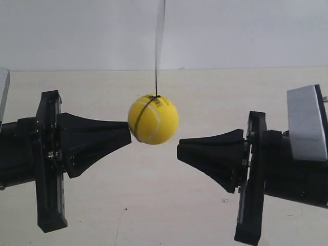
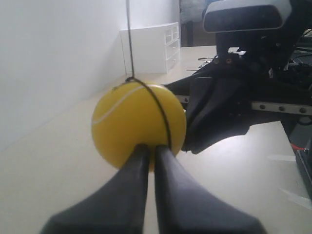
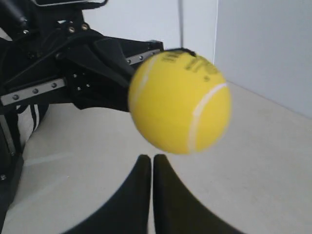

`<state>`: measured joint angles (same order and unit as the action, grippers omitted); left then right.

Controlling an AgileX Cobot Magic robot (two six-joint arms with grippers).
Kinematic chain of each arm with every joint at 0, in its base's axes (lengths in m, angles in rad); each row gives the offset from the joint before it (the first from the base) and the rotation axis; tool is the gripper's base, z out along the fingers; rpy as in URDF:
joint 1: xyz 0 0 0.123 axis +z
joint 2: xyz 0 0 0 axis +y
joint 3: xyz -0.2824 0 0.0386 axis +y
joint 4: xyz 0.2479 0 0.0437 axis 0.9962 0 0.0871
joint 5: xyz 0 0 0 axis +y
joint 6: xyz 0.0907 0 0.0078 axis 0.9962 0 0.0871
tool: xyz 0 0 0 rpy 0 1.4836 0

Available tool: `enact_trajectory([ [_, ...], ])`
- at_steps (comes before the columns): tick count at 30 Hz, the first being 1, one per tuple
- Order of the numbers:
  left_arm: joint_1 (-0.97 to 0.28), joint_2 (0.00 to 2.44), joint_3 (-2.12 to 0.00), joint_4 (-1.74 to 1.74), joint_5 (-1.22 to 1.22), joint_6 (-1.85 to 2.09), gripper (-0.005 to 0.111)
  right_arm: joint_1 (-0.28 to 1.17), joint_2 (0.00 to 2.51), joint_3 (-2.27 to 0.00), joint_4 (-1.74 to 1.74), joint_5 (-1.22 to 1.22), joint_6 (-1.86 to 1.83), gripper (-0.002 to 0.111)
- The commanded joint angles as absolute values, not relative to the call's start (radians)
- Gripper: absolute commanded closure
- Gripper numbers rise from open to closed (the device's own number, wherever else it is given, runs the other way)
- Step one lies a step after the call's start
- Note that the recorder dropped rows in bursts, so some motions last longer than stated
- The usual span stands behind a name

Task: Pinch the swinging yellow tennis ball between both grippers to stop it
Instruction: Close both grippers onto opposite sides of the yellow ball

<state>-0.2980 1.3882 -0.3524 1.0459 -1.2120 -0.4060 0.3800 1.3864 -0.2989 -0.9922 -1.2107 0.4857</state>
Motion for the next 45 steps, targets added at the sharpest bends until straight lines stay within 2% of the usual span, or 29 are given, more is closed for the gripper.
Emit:
enact_trajectory([
  [1,-0.303,1.407,-0.356,1.052,-1.221,-0.411,0.102,0.400,1.380,-0.305,-0.986,-1.221,0.466,0.108],
  [45,-0.303,1.413,-0.356,1.058,-1.221,-0.411,0.102,0.400,1.379,-0.303,-0.884,-1.221,0.360,0.108],
])
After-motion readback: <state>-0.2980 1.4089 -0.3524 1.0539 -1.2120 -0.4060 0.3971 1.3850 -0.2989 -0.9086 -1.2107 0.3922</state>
